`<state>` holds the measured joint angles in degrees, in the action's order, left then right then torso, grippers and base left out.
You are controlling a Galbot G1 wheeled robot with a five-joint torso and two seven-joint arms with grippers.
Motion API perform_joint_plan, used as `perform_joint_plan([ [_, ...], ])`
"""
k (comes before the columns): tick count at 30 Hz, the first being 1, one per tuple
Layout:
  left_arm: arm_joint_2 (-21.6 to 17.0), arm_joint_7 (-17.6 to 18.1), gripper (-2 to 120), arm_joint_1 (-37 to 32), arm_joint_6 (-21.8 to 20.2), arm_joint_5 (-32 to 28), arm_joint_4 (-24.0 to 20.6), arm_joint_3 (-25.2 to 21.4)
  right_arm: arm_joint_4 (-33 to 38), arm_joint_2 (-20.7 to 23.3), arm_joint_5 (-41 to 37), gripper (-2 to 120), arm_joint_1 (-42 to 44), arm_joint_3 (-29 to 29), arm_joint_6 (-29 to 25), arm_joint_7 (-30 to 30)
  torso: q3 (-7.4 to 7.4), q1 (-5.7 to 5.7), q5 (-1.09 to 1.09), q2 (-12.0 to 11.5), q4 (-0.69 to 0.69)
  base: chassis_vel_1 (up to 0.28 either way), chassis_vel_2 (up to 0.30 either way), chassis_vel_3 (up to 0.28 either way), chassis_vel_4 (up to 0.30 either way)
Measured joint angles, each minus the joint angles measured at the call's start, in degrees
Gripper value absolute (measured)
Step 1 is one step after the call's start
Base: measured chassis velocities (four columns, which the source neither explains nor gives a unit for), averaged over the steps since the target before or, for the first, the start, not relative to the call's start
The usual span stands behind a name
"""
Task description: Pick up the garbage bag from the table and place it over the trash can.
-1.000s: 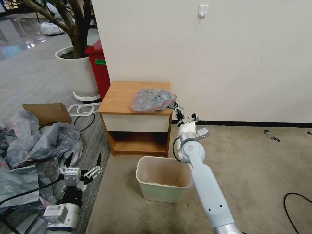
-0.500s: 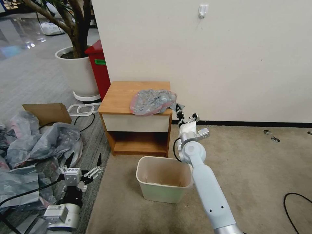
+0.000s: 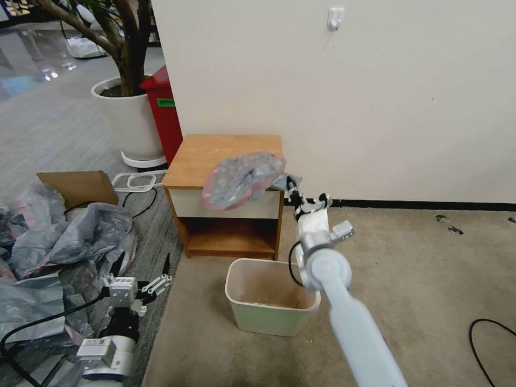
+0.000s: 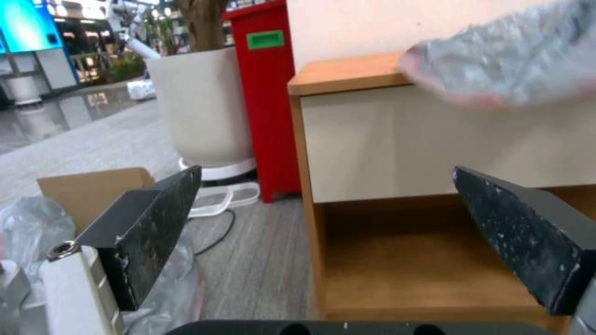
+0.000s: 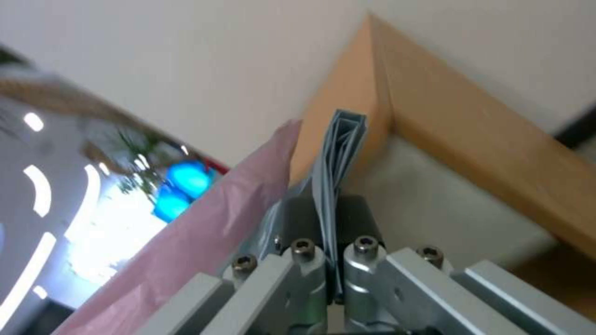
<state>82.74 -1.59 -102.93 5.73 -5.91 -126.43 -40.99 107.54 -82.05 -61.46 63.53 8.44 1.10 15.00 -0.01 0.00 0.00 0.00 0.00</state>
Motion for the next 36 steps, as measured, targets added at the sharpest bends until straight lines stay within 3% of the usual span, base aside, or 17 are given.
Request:
perform_joint_plan([
  [4,0.04,0.0,100,0.06,0.06,0.0,0.55,0.12,5.56,3.7,4.72,0,5.52,-3.87,3.46,6.75,0.0,0.0,0.0,0.0,0.01,0.0,0.0,0.0,0.0],
  [9,0.16,0.02,100,0.16,0.1,-0.01,0.58,0.16,7.79,6.63,8.04,0,10.75,-5.23,7.26,9.85,0.0,-0.01,0.0,0.0,0.01,0.0,0.0,0.0,0.0],
  [16,-0.24,0.13,100,0.44,0.1,-0.23,0.58,-0.02,7.2,9.47,12.46,0,16.64,-5.32,9.84,10.01,0.0,0.0,0.0,0.0,0.0,0.0,0.0,0.0,0.0],
  [30,-0.51,0.18,100,1.2,0.08,-0.32,0.82,0.58,6.31,10.08,16.15,0,17.78,-5.58,10.01,9.26,0.0,-0.01,0.0,0.0,0.01,0.0,0.0,0.0,0.0],
  [34,-2.15,0.64,100,1.15,-0.54,-1.11,0.91,1.19,6.67,10.21,18.26,14,18.21,-5.39,9.96,9.19,0.0,-0.01,0.0,0.0,0.01,0.0,0.0,0.0,0.0],
  [36,-4.52,-1.77,100,0.03,-4.77,-11.22,-1.37,2.04,8.64,10.64,19.77,25,18.46,-4.84,9.73,9.79,0.0,-0.01,0.0,0.0,0.0,0.0,0.0,0.0,0.0],
])
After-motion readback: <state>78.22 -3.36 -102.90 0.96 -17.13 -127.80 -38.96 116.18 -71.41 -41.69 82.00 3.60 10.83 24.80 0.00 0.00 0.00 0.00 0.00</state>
